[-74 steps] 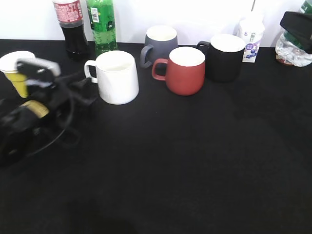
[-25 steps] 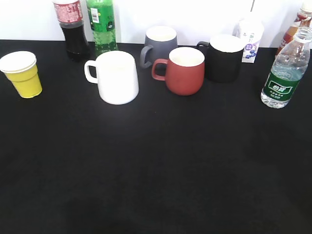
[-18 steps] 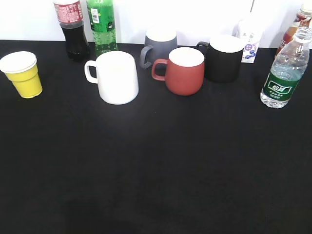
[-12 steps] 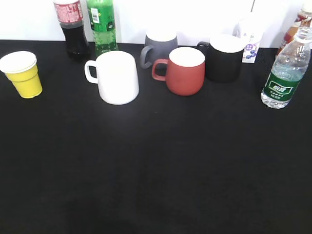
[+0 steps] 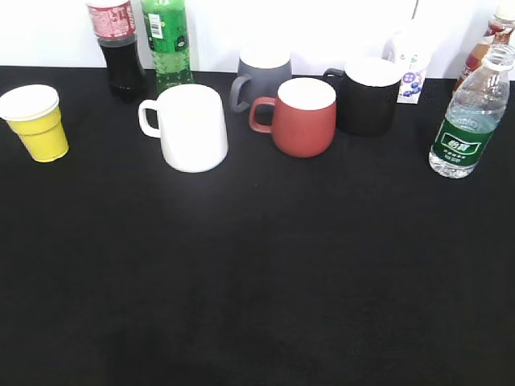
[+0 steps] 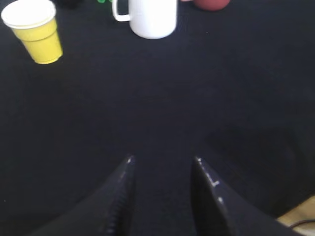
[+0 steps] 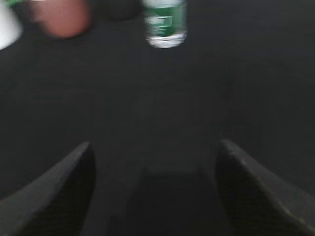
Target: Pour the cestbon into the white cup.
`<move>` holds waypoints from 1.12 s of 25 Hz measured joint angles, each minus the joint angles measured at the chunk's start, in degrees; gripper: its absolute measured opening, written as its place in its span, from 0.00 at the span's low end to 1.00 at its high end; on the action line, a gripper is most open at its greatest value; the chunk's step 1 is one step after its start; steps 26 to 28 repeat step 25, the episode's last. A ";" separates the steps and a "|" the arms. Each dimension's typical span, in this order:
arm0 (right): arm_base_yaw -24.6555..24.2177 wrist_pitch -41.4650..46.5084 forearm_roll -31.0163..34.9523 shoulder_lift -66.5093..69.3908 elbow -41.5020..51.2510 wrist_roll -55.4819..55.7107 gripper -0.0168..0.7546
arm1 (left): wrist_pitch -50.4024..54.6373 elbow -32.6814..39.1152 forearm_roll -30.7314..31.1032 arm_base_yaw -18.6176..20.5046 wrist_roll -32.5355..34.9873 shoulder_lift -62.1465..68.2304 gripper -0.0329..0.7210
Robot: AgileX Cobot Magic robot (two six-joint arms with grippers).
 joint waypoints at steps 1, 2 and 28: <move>-1.18 0.00 0.00 0.00 0.00 0.00 0.77 | 0.00 0.00 0.00 2.45 0.00 0.00 0.43; -3.60 0.00 0.00 0.00 0.00 0.00 0.77 | 0.00 0.00 0.00 5.48 0.00 0.00 0.43; -25.89 -0.06 0.00 -0.07 0.00 -0.15 0.77 | -0.01 0.02 0.00 24.09 0.00 -4.63 0.36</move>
